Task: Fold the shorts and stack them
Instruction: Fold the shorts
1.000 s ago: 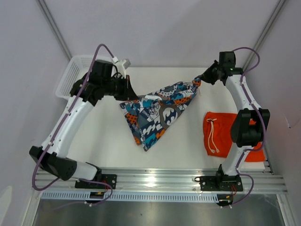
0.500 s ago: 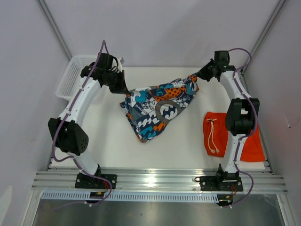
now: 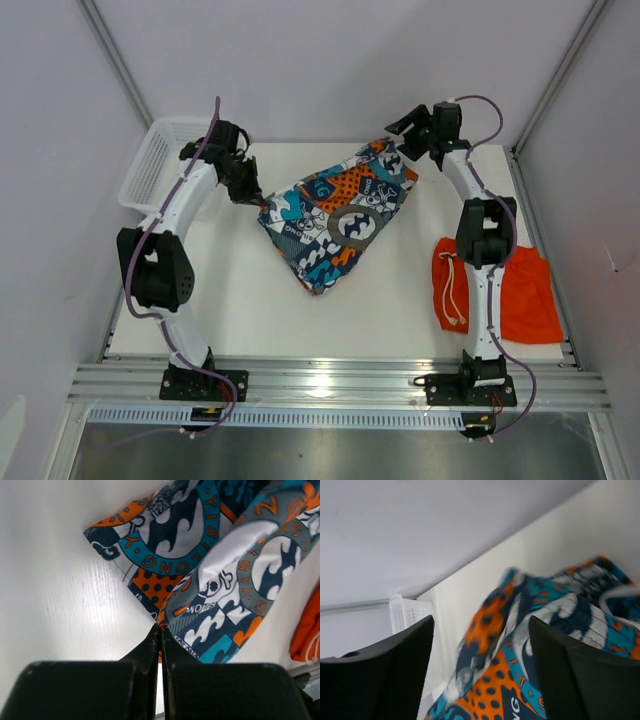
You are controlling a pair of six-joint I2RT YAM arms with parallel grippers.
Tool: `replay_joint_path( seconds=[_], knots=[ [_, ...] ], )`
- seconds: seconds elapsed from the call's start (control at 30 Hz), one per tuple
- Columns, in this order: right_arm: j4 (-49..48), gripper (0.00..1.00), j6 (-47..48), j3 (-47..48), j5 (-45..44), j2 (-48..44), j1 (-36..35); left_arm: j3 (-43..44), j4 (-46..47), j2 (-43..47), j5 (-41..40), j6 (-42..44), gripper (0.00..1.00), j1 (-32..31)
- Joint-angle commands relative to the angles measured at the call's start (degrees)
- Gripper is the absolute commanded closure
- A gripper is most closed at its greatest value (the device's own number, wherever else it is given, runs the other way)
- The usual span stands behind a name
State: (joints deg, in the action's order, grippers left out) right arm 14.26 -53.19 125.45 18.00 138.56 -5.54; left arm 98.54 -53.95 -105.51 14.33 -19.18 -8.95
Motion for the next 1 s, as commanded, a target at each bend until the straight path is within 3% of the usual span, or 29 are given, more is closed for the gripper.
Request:
replay_joint_path(
  seconds=[0.0,0.03,0.07,0.1,0.13,0.2,0.23,0.33,0.37,0.6,0.97],
  knots=[
    [-13.36,0.20,-2.71,5.42,4.66,3.99,-0.70,-0.89,2.36,-2.59,-3.07,-2.44,1.00,0.78],
    [-15.64,0.16,-3.41,6.64,6.50,5.13,-0.53,-1.24,2.45,-3.11,-4.12,-2.62,1.00,1.04],
    [-15.93,0.08,-3.50,7.61,6.87,5.40,-0.52,-1.51,2.45,-3.47,-5.09,-3.40,0.93,1.13],
    [-15.93,0.03,-2.20,8.31,7.48,5.40,-0.44,-1.95,2.45,-3.99,-6.23,-3.84,0.82,1.22],
    [-15.24,0.00,-1.23,8.76,7.66,4.36,-0.17,-2.12,2.01,-4.26,-9.11,-4.80,0.63,1.56],
    [-12.52,0.00,1.75,6.75,7.58,1.99,0.26,-2.83,2.10,-4.00,-11.07,-4.99,0.57,1.65],
    [-12.24,0.01,2.56,4.83,7.49,0.41,0.70,-3.00,2.10,-3.56,-11.51,-5.08,0.45,1.74],
    [-13.64,0.01,5.63,-7.46,7.75,-7.41,2.81,-3.88,2.45,-1.02,-14.58,-6.04,0.25,1.66],
    [-15.82,0.03,6.51,-13.50,7.75,-10.82,3.95,-3.97,2.28,-0.31,-16.42,-6.22,0.25,1.66],
    [-11.27,0.13,12.32,-25.93,8.01,-15.07,7.65,-8.35,4.47,7.51,-15.82,-5.08,0.25,-1.59],
    [-18.47,0.13,11.97,-28.94,11.97,-7.35,8.00,-19.26,10.97,18.05,-17.14,-6.66,0.25,-14.33]
  ],
)
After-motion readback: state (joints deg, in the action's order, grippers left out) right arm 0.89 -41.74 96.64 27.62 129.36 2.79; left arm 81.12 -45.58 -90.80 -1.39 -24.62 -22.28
